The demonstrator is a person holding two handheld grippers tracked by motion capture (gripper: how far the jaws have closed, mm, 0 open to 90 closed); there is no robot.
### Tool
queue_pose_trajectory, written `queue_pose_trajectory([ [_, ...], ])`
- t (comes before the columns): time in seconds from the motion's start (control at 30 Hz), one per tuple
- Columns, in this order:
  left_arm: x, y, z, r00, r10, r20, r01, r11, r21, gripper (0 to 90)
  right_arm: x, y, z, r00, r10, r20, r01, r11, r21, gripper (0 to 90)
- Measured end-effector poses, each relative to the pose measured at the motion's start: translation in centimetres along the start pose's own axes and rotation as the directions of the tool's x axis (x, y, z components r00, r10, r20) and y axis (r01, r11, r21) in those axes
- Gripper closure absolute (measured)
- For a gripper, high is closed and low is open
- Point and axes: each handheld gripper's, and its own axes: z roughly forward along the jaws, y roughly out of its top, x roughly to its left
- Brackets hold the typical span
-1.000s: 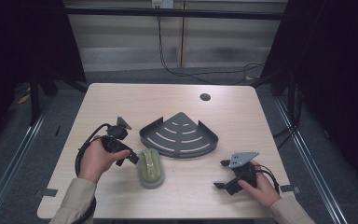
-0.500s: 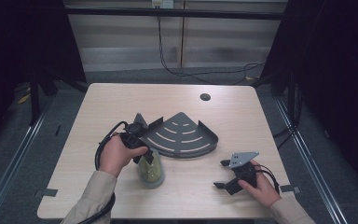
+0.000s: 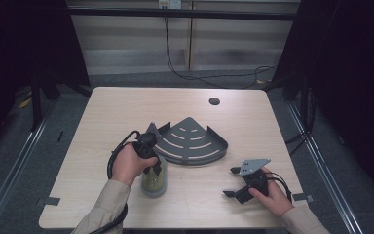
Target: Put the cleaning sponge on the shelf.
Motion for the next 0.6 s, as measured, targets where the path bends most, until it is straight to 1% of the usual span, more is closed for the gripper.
queue_pose_trajectory([
  [0.03, 0.0, 0.0, -0.1, 1.0000, 0.004, -0.001, -0.004, 1.0000, 0.005, 69.6, 0.0, 0.0, 0.0, 1.0000, -0.005, 0.003, 0.005, 1.000, -0.004, 10.3],
  [0.07, 0.0, -0.1, -0.2, 0.9999, 0.013, -0.005, -0.013, 0.9999, 0.009, 69.6, 0.0, 0.0, 0.0, 1.0000, -0.005, 0.003, 0.005, 1.000, -0.004, 10.3],
  [0.1, 0.0, -0.1, -0.3, 0.9997, 0.019, -0.016, -0.018, 0.9997, 0.016, 71.7, 0.0, 0.0, 0.0, 1.0000, -0.006, 0.002, 0.006, 1.000, -0.004, 10.3],
  [0.13, 0.0, -0.1, -0.3, 0.9995, 0.019, -0.024, -0.019, 0.9995, 0.024, 71.9, 0.0, 0.0, 0.0, 1.0000, -0.002, 0.000, 0.002, 1.000, -0.002, 10.3],
  [0.2, 0.1, -0.2, -0.3, 0.9995, 0.025, -0.018, -0.024, 0.9990, 0.036, 72.0, 0.0, 0.0, 0.0, 1.0000, -0.001, -0.001, 0.001, 1.000, 0.000, 10.3],
  [0.23, 0.2, -0.3, -0.4, 0.9992, 0.033, -0.022, -0.032, 0.9986, 0.042, 72.1, 0.0, 0.0, 0.0, 1.0000, 0.000, -0.001, 0.000, 1.000, 0.000, 10.3],
  [0.37, 0.3, -0.4, -0.7, 0.9972, 0.064, -0.038, -0.062, 0.9968, 0.051, 72.2, 0.0, 0.0, 0.0, 1.0000, 0.001, -0.002, -0.001, 1.000, 0.001, 10.3],
  [0.43, 0.5, -0.4, -1.1, 0.9952, 0.087, -0.046, -0.084, 0.9947, 0.059, 72.2, 0.0, 0.0, 0.0, 1.0000, 0.001, -0.001, -0.001, 1.000, 0.000, 10.3],
  [0.5, 0.5, -0.5, -1.2, 0.9950, 0.087, -0.050, -0.084, 0.9948, 0.058, 72.3, 0.0, 0.0, 0.0, 1.0000, 0.000, -0.001, 0.000, 1.000, 0.000, 10.3],
  [0.53, 0.6, -0.5, -1.5, 0.9939, 0.098, -0.050, -0.095, 0.9938, 0.058, 72.3, 0.0, 0.0, 0.0, 1.0000, 0.001, -0.002, -0.001, 1.000, 0.001, 10.3],
  [0.6, 0.7, -0.5, -1.9, 0.9928, 0.109, -0.051, -0.105, 0.9926, 0.061, 72.3, 0.0, 0.0, 0.0, 1.0000, -0.002, -0.001, 0.002, 1.000, -0.001, 10.3],
])
